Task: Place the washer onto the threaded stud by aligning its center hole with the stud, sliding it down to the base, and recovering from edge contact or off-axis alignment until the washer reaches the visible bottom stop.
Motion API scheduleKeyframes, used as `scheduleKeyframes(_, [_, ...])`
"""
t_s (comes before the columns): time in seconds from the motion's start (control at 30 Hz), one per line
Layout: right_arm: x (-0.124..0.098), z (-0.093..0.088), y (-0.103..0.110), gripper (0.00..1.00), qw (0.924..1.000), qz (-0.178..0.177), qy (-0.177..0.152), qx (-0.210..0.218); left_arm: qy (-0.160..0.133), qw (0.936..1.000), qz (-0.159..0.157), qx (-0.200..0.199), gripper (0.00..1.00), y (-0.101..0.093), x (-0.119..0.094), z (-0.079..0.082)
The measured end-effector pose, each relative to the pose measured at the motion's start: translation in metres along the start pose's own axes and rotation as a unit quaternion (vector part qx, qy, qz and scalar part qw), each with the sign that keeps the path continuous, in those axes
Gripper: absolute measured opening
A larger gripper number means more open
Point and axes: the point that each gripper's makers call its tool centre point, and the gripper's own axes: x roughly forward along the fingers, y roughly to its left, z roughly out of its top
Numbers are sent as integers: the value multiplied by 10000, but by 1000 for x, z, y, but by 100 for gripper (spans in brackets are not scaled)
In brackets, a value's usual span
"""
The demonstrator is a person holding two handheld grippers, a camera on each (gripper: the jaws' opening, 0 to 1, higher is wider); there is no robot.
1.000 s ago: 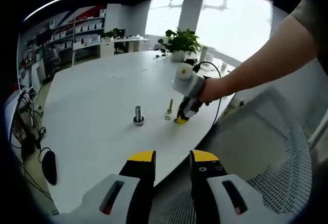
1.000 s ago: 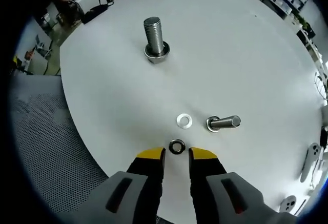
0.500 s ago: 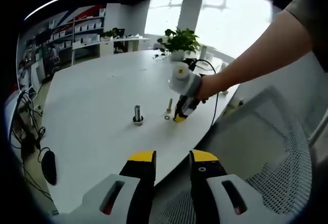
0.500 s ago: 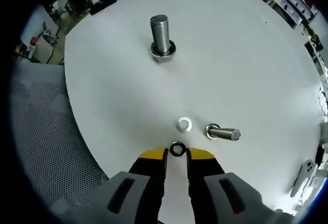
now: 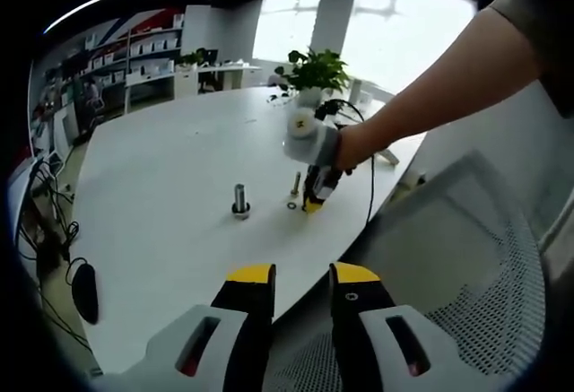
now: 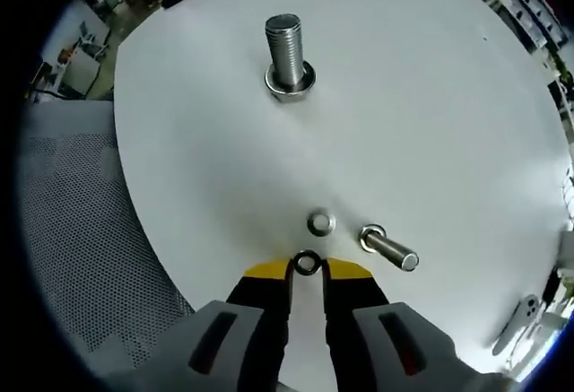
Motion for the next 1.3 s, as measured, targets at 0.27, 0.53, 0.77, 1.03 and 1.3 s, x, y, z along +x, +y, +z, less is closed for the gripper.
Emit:
scheduleKeyframes(0.27, [2, 1, 1, 15, 9979, -231, 607, -50, 5, 10000, 5, 18, 22, 0, 0, 0])
scheduleKeyframes(0.53, [-3, 0, 0, 14, 9963, -342, -423, 666, -24, 10000, 70, -19, 22, 3, -1, 1])
scheduleKeyframes(0.77, [-4, -4, -1, 14, 9882, -343, -1032, 1080, -21, 10000, 49, 5, 22, 1, -1, 1])
scheduleKeyframes(1.03, [-4, -4, -2, 13, 9902, -415, -1007, 871, 29, 10000, 82, -27, 22, 3, -1, -1])
scheduleKeyframes(1.3, [-23, -7, -16, 13, 9847, -491, -1242, 1118, 42, 9999, 109, -32, 22, 3, -1, -2])
